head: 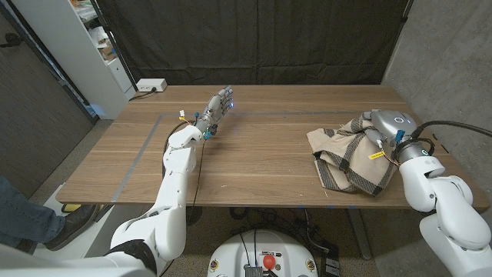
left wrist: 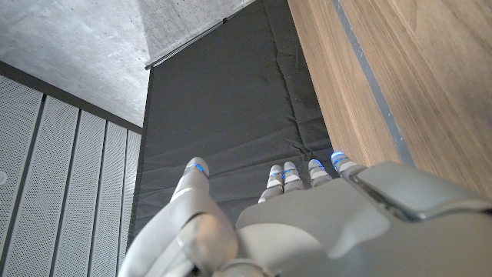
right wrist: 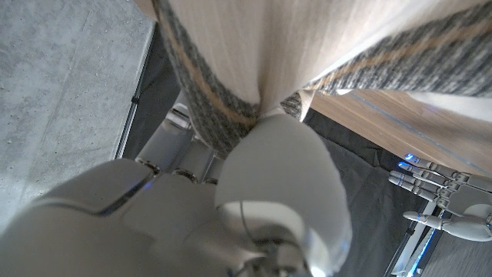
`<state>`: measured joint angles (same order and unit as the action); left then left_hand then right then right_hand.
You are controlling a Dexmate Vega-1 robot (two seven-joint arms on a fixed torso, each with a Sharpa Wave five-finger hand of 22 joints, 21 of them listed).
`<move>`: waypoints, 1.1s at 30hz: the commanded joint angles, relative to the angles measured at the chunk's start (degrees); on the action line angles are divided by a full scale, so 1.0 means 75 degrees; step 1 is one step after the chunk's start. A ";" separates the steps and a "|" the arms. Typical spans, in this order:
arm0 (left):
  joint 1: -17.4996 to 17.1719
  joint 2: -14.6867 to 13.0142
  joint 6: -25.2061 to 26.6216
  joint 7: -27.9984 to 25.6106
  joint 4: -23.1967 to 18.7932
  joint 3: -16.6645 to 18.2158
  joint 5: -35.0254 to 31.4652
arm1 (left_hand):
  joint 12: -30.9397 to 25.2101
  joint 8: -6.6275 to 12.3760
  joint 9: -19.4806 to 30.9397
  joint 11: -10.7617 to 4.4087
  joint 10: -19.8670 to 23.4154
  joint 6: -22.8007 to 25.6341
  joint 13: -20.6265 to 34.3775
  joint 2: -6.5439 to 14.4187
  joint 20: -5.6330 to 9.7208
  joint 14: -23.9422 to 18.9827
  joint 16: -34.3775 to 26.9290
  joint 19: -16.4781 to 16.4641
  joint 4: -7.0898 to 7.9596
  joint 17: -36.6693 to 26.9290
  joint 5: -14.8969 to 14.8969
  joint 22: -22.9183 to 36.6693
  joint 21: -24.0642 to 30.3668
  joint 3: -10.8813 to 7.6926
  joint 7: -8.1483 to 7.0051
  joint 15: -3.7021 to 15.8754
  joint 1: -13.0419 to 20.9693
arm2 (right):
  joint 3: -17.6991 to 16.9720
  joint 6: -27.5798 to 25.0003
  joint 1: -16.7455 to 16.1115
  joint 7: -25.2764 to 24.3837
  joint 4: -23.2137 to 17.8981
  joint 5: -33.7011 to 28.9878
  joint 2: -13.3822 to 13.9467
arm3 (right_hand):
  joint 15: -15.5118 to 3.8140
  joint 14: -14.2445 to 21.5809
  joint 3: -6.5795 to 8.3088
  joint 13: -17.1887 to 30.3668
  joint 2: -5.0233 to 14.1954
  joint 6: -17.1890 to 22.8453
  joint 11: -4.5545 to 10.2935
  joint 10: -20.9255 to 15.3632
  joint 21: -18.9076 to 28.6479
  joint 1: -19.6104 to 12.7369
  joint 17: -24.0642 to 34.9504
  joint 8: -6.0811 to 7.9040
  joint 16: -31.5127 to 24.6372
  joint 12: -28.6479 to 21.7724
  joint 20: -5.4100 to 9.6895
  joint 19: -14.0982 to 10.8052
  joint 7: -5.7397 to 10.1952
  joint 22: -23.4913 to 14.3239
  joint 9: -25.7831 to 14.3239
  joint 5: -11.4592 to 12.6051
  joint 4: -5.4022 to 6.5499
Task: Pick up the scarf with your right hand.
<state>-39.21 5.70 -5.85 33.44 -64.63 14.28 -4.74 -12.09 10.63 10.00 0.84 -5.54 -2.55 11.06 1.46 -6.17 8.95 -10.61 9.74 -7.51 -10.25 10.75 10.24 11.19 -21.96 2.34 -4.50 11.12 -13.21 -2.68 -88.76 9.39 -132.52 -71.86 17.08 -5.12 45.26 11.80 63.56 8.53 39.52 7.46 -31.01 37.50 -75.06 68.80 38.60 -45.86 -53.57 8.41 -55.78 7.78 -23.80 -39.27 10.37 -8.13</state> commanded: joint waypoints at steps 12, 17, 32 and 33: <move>-0.0130 -0.0072 0.0078 0.0013 -0.0265 -0.0105 0.0125 | -0.0015 0.0039 0.0040 -0.0016 -0.0011 0.0053 0.0015 0.0081 0.0026 -0.0004 -0.0043 0.0577 -0.0010 -0.0042 -0.0016 0.0038 0.0048 0.0036 0.0001 0.0029 0.0021 | -0.0357 0.0302 -0.0005 0.0051 -0.0678 -0.0229 -0.0280 | -0.1009 0.0124 -0.0026 0.0121 0.0007 0.0058 0.0045 -0.0106 0.0236 -0.0084 0.0060 0.0071 -0.0006 -0.0022 0.0460 0.0066 -0.0030 -0.0056 -0.0029 -0.0017 0.0035; -0.0139 -0.0092 0.0105 0.0018 -0.0275 -0.0092 0.0155 | -0.0014 0.0038 0.0040 -0.0017 -0.0013 0.0052 0.0015 0.0084 0.0024 -0.0010 -0.0044 0.0578 -0.0011 -0.0042 -0.0016 0.0038 0.0048 0.0035 0.0005 0.0040 0.0023 | -0.0396 0.0334 0.0040 0.0033 -0.0780 -0.0308 -0.0362 | -0.1016 0.0170 -0.0034 0.0129 -0.0002 0.0037 0.0041 -0.0123 0.0308 -0.0096 0.0077 0.0083 -0.0036 -0.0003 0.0457 0.0087 -0.0056 -0.0073 -0.0055 -0.0021 0.0031; -0.0137 -0.0111 0.0035 0.0068 -0.0212 -0.0093 0.0213 | -0.0014 0.0039 0.0040 -0.0018 -0.0010 0.0065 0.0015 0.0104 0.0020 -0.0009 -0.0042 0.0578 -0.0017 -0.0040 -0.0016 0.0038 0.0048 0.0023 0.0004 0.0037 0.0039 | -0.0602 0.0503 0.0160 0.0054 -0.1057 -0.0242 -0.0562 | -0.1015 0.0227 -0.0051 0.0050 0.0012 0.0010 0.0041 -0.0192 0.0566 -0.0096 0.0070 0.0026 -0.0060 0.0127 0.0474 0.0130 -0.0121 -0.0125 0.0030 -0.0024 0.0053; -0.0140 -0.0107 0.0031 0.0039 -0.0212 -0.0094 0.0200 | -0.0013 0.0038 0.0040 -0.0010 -0.0013 0.0064 0.0015 0.0106 0.0016 -0.0010 -0.0043 0.0582 -0.0017 -0.0040 -0.0016 0.0038 0.0047 0.0022 0.0001 0.0038 0.0041 | -0.0604 0.0502 0.0179 0.0076 -0.1074 -0.0255 -0.0574 | -0.1014 0.0238 -0.0054 0.0053 0.0010 0.0026 0.0031 -0.0205 0.0588 -0.0095 0.0073 0.0025 -0.0068 0.0130 0.0475 0.0135 -0.0131 -0.0128 0.0041 -0.0024 0.0054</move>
<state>-40.23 5.04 -5.21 33.68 -66.49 13.57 -3.47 -12.09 10.63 10.00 0.82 -5.57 -2.55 11.06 1.69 -6.16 8.95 -10.61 9.75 -7.51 -10.25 10.75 10.24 11.19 -21.96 2.34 -4.50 11.35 -16.75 0.13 -88.17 9.43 -139.12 -73.98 13.65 -5.43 46.60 11.54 63.93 8.51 39.51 7.58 -31.75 41.38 -75.04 69.11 39.05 -45.86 -52.67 7.88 -55.08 7.14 -24.59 -38.99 10.29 -7.88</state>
